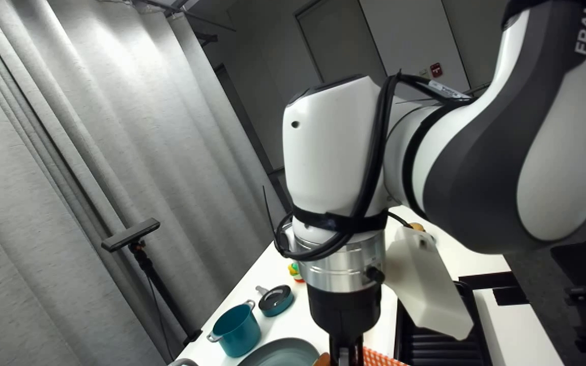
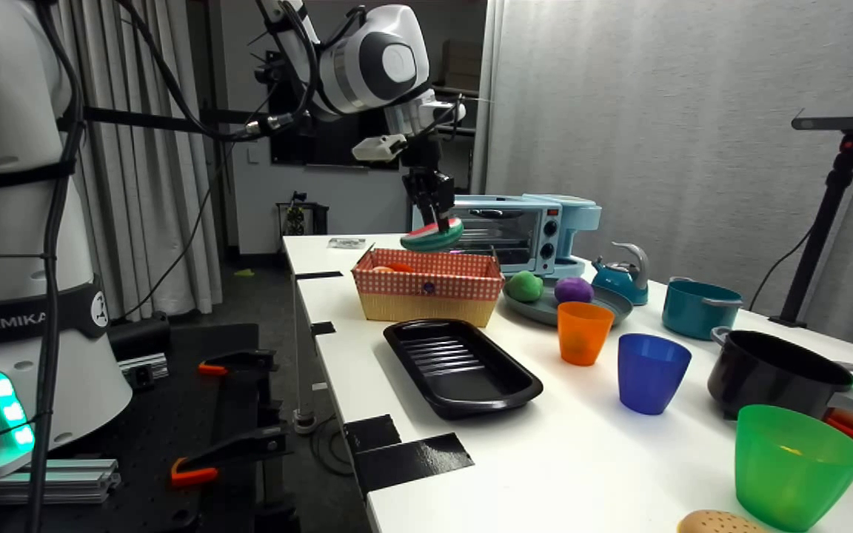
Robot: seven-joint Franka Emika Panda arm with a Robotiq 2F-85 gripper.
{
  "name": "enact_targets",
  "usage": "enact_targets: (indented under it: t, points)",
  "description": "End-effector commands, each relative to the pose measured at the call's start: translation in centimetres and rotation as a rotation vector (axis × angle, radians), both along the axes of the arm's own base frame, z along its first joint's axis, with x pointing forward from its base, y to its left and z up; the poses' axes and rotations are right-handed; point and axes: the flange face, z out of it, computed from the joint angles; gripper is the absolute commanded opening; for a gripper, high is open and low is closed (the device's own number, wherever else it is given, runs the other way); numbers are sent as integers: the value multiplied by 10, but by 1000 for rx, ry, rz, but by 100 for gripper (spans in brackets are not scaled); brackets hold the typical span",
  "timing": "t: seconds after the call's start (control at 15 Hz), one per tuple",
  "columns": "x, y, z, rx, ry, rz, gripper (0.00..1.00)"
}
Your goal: Put the watermelon plush toy in the box
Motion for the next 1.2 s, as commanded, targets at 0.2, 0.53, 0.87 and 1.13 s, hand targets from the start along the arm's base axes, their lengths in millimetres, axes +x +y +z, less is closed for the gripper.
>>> enact_targets:
  t: [0.2, 0.53, 0.87, 1.13]
  points:
    - [-2, -4, 2, 15, 8, 21, 100]
    - [-4, -11, 4, 15, 5, 8, 100]
    - [-10, -23, 3, 10, 14, -20, 100]
    - [-15, -36, 1, -1, 29, -46, 100]
